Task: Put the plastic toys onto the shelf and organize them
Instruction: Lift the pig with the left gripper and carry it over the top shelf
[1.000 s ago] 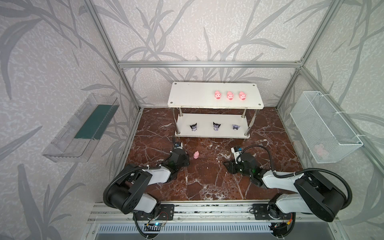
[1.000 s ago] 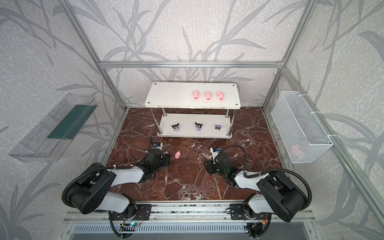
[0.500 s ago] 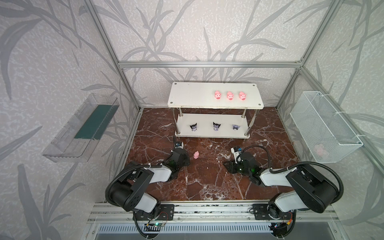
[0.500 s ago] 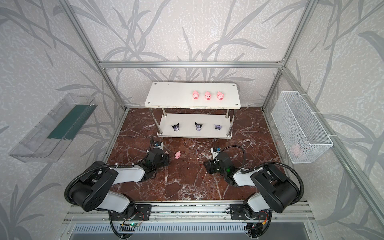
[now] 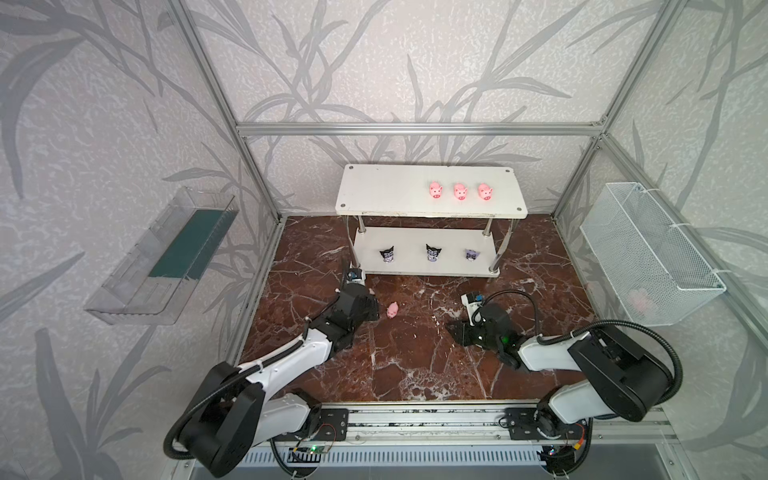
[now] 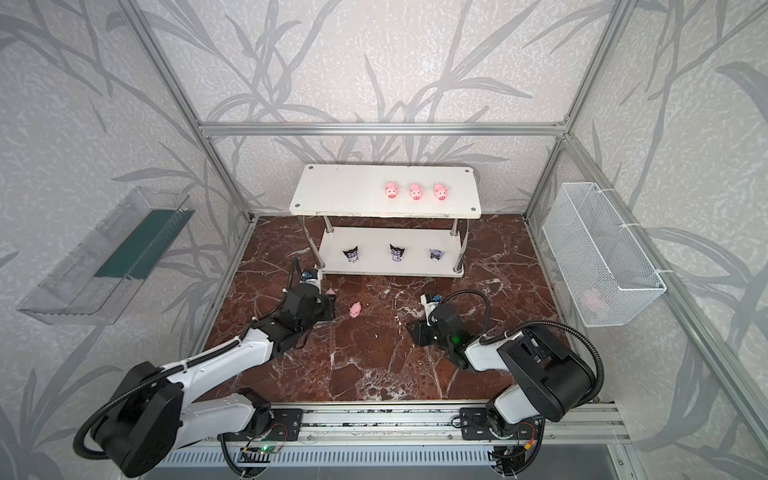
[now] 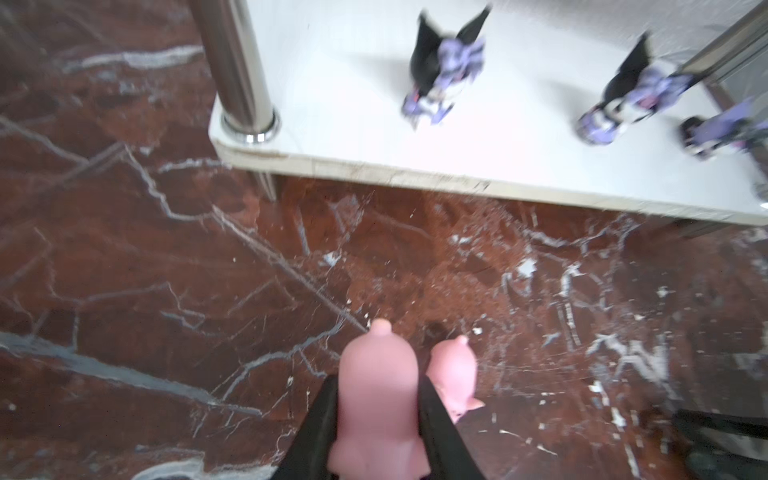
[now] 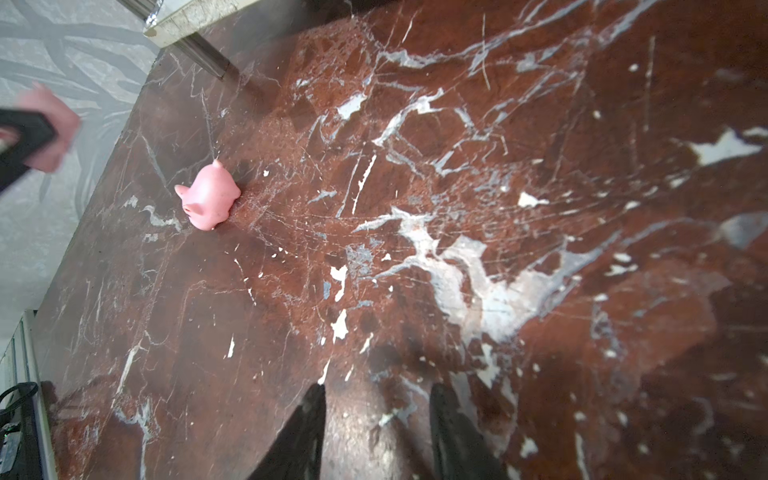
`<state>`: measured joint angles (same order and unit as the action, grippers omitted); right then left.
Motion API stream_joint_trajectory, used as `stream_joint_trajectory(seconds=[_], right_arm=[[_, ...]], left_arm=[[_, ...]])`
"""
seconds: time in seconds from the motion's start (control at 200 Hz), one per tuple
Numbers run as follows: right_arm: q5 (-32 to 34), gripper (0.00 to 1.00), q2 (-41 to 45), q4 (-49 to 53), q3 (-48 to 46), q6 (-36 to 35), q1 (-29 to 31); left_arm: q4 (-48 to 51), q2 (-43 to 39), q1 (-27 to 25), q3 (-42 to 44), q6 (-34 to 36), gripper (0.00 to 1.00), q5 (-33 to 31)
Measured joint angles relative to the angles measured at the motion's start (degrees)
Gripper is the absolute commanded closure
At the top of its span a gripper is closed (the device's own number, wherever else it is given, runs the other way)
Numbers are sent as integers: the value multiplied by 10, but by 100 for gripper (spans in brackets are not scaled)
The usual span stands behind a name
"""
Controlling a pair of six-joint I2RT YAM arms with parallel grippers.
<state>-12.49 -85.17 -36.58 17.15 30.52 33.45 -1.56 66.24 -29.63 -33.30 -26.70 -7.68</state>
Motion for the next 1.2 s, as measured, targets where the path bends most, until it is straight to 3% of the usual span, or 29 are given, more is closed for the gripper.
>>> stream_joint_trajectory(seconds=[0.205, 0.375, 0.78, 1.2], right_arm=[[-1, 58, -10, -2, 8, -4, 0], [-3, 58, -21, -12, 11, -6, 0], [-7, 58, -30, -19, 17, -5, 0], [-9, 58, -42, -36, 18, -3, 0]], left_arm=[[129, -77, -2, -123, 19, 72, 2], [219, -61, -3, -268, 33, 72, 18], [311, 153, -3, -608, 92, 72, 19], [360, 357, -2, -848, 126, 72, 12]])
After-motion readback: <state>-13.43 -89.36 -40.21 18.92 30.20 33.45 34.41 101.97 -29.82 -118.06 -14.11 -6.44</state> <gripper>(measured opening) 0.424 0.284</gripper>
